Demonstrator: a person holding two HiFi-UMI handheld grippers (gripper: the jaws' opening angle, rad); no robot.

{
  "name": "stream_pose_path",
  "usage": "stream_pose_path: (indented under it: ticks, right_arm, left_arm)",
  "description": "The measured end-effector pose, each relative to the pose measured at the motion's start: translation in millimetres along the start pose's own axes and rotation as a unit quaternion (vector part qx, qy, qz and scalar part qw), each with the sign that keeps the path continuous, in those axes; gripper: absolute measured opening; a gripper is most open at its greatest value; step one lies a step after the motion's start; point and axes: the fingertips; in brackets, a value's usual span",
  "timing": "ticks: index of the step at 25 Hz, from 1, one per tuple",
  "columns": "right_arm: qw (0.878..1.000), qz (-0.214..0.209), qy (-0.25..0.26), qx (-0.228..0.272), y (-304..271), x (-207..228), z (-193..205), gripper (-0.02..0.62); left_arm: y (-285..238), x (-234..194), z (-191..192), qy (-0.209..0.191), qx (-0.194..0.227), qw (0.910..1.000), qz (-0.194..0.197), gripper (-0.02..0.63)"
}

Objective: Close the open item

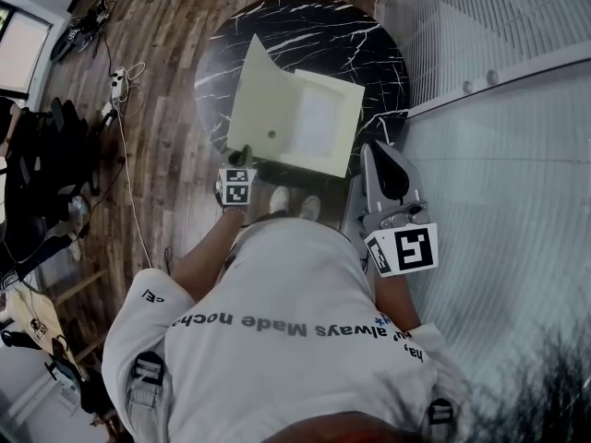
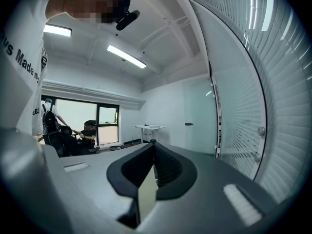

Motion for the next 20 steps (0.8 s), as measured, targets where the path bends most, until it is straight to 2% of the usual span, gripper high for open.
stream_pose_path:
  ticks: [3,7,12,20]
  right_arm:
    - [1.000,0.001,0.000,-0.001,2.0,1.0,1.2,0.002]
    - [1.000,0.004,-0.002,-0.003,4.6,4.3,4.0,0.002]
    - [1.000,0.008,-0.004,-0.004,9.8,6.5,7.4,0.002]
    - [1.000,0.018,-0.006,-0.012,18.4,9.8,15.7,0.002]
  left_arm:
    - [-0.6,23.5,-1.5,-0.081,-0.016,0.9966,-0.001,0.025]
    - [-2.8,55.4,-1.9,-0.156,-0.030,0.9871,0.014,0.026]
    - [-9.6,89.1,3.6,-0.241,-0.057,0.9683,0.030,0.029]
    - [-24.5,132.5,23.9,-0.311,-0.110,0.9414,0.071,0.044]
Point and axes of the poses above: the fingertips, and each gripper's own axes: y backward along the fingers, x to its right, z out of its underside, and after that the axes turned 7 degrees about y, right-handed
